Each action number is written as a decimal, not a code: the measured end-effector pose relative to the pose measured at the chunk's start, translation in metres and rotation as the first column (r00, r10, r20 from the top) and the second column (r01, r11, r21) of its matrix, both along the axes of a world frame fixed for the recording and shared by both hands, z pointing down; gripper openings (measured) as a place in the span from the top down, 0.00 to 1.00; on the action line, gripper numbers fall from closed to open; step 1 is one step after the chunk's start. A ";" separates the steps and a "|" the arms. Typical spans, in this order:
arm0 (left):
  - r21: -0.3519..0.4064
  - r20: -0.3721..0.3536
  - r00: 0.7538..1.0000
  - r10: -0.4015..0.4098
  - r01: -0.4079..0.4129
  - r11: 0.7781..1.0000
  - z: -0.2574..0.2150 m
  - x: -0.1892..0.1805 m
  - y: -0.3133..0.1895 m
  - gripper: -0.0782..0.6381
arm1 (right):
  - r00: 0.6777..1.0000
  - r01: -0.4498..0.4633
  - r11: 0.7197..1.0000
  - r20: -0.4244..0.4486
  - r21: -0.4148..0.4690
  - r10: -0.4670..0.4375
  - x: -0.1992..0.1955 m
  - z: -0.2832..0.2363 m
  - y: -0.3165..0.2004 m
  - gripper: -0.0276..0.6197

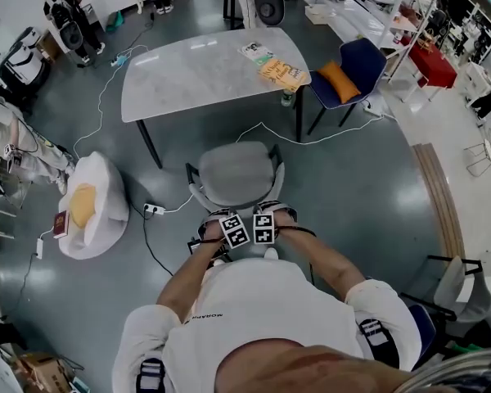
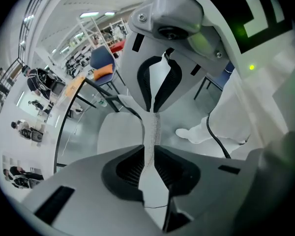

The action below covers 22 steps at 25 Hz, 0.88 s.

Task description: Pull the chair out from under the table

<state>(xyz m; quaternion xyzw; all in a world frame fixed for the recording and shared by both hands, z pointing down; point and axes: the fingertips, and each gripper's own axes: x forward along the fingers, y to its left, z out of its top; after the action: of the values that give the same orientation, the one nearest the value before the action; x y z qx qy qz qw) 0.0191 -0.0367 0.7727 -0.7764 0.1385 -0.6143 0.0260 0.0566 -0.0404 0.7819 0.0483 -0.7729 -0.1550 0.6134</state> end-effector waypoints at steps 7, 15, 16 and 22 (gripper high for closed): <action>0.040 -0.127 0.985 -0.116 0.122 0.992 -0.049 0.004 -0.014 0.86 | 0.961 -0.205 0.979 0.187 -0.019 0.205 -0.012 -0.047 -0.021 0.93; 0.082 -0.398 0.872 -0.285 0.343 0.936 -0.143 0.006 -0.046 0.88 | 0.737 -0.449 0.883 0.501 -0.138 0.453 -0.031 -0.141 -0.053 0.94; 0.085 -0.428 0.853 -0.299 0.367 0.926 -0.156 0.005 -0.048 0.88 | 0.704 -0.468 0.872 0.534 -0.146 0.468 -0.031 -0.153 -0.056 0.94; 0.108 -0.605 0.718 -0.343 0.501 0.859 -0.226 -0.005 -0.063 0.89 | 0.492 -0.542 0.812 0.702 -0.216 0.515 -0.030 -0.223 -0.069 0.94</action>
<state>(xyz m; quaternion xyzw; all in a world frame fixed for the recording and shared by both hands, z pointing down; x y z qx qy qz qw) 0.0142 -0.0997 0.5466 -0.8590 0.3952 -0.3207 -0.0553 0.0267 -0.1097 0.5588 0.3505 -0.8957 0.0600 0.2668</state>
